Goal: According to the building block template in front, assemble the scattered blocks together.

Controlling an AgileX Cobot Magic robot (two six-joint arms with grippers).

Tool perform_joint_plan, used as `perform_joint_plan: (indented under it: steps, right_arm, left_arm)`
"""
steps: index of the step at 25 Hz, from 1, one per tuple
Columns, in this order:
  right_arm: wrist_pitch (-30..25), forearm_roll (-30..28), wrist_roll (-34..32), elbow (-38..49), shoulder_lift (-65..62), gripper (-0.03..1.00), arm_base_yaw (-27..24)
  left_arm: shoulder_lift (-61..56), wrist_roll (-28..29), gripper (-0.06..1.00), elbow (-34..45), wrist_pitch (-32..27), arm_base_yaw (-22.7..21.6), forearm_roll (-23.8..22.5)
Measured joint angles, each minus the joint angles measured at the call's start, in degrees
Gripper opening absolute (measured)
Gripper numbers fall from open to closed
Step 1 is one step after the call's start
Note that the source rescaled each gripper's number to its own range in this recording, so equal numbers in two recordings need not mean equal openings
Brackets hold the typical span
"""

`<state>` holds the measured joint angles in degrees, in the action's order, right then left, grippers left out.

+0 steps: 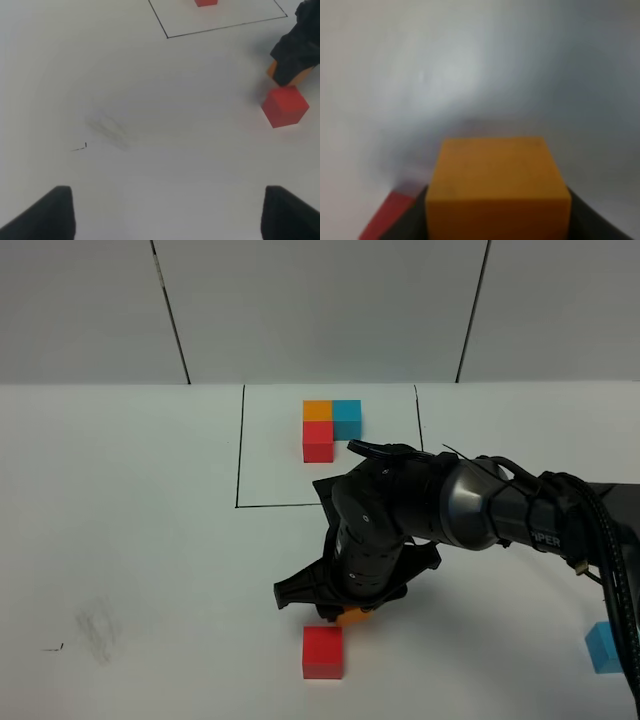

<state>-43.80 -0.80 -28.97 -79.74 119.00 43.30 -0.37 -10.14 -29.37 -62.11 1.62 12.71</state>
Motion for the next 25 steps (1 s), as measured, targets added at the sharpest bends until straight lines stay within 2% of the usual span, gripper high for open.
perform_joint_plan:
  steps: [6,17,25]
  right_arm:
    - [1.11,2.09,0.39,-1.04,0.0,0.21,-0.06]
    - [3.31,2.16,-0.56,-2.3,0.49,0.21,-0.06]
    - [2.56,2.05,-1.6,-2.34,3.94,0.21,-0.06]
  left_arm:
    - [0.0,0.0,0.96,0.0,0.0,0.0,0.0]
    - [0.0,0.0,0.96,0.0,0.0,0.0,0.0]
    - [0.0,0.0,0.96,0.0,0.0,0.0,0.0]
